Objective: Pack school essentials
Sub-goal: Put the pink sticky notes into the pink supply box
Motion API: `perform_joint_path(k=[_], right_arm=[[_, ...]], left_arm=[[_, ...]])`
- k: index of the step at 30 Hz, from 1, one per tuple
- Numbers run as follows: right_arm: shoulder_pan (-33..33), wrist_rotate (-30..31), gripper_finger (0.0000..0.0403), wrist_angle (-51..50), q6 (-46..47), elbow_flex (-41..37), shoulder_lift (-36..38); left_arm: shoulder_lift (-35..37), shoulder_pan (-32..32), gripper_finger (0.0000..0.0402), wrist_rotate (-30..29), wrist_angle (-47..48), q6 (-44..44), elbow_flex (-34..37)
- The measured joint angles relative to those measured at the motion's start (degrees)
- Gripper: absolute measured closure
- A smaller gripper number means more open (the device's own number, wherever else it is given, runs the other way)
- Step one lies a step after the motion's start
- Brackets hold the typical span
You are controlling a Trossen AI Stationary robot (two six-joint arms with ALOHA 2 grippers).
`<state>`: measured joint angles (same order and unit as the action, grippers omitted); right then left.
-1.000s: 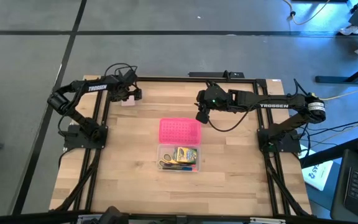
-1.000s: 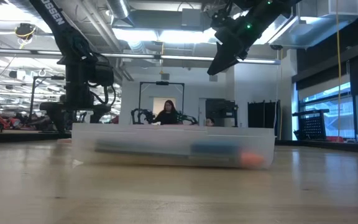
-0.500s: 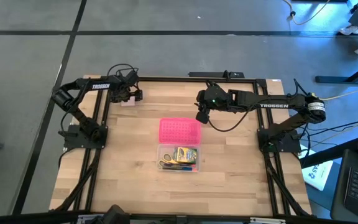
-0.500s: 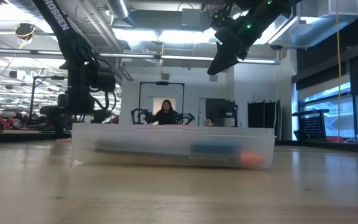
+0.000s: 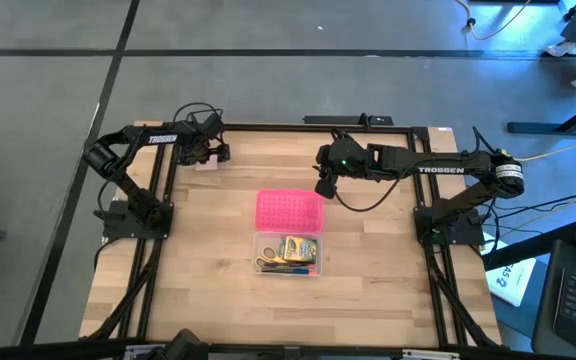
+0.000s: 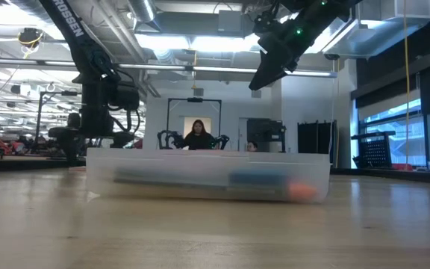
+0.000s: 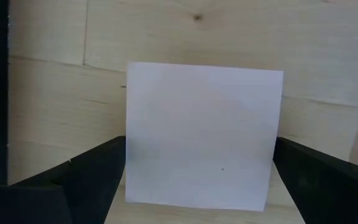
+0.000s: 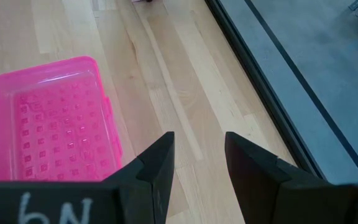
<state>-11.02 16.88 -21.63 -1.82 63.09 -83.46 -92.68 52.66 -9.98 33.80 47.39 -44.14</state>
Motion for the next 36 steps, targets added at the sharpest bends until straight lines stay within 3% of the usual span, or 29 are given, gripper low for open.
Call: perform_joint_path(k=[36], right_arm=[[-0.01,0.0,0.0259,0.02,0.01,0.0,0.0]], left_arm=[[-0.09,-0.17,0.0017,-0.85,0.0,3.5,0.09]])
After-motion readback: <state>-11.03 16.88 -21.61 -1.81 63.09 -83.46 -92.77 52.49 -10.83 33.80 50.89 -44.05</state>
